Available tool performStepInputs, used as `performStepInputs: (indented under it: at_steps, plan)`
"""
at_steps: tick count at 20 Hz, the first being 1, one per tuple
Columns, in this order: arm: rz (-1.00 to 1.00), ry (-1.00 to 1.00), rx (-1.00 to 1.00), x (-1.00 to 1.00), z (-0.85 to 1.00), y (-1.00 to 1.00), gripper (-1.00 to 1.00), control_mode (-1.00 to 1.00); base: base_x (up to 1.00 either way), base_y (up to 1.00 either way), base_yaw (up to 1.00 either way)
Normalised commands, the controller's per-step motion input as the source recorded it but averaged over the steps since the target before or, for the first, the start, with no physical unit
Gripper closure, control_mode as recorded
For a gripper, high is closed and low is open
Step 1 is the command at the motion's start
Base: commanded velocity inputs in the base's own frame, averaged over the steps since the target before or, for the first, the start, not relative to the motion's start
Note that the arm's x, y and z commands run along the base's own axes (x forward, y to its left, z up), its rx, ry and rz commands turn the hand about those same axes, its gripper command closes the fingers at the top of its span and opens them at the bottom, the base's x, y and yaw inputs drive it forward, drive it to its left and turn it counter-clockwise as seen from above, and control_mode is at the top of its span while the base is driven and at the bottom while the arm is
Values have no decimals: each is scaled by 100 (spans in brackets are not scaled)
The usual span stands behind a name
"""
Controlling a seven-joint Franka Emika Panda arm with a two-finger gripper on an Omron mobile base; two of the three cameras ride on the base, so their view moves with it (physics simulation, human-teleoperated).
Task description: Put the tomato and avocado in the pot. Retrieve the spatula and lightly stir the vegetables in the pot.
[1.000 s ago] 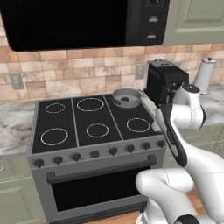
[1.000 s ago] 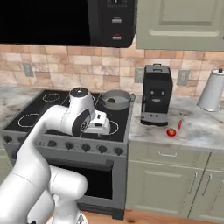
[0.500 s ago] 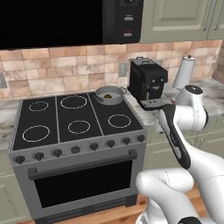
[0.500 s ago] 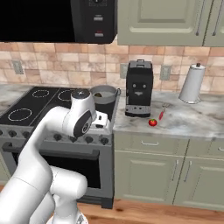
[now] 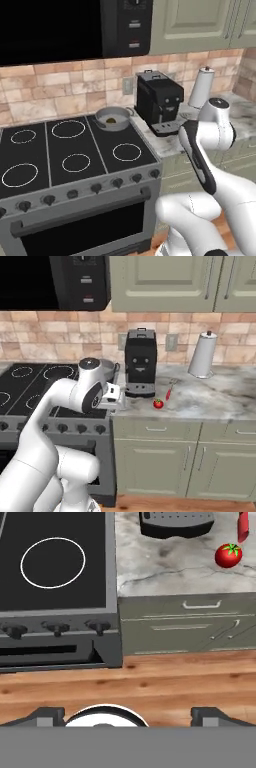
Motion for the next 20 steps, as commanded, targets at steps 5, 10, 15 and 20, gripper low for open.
performStepInputs:
  at_steps: [5,10,15,20]
  plan:
    - [0,0,0,0,0,0,-100,100,70,-54,-10]
    - [0,0,0,0,0,0,-100,100,30,-100,32]
    - [0,0,0,0,0,0,-100,100,44,-23,21]
    - [0,0,0,0,0,0,-100,100,0,0,0]
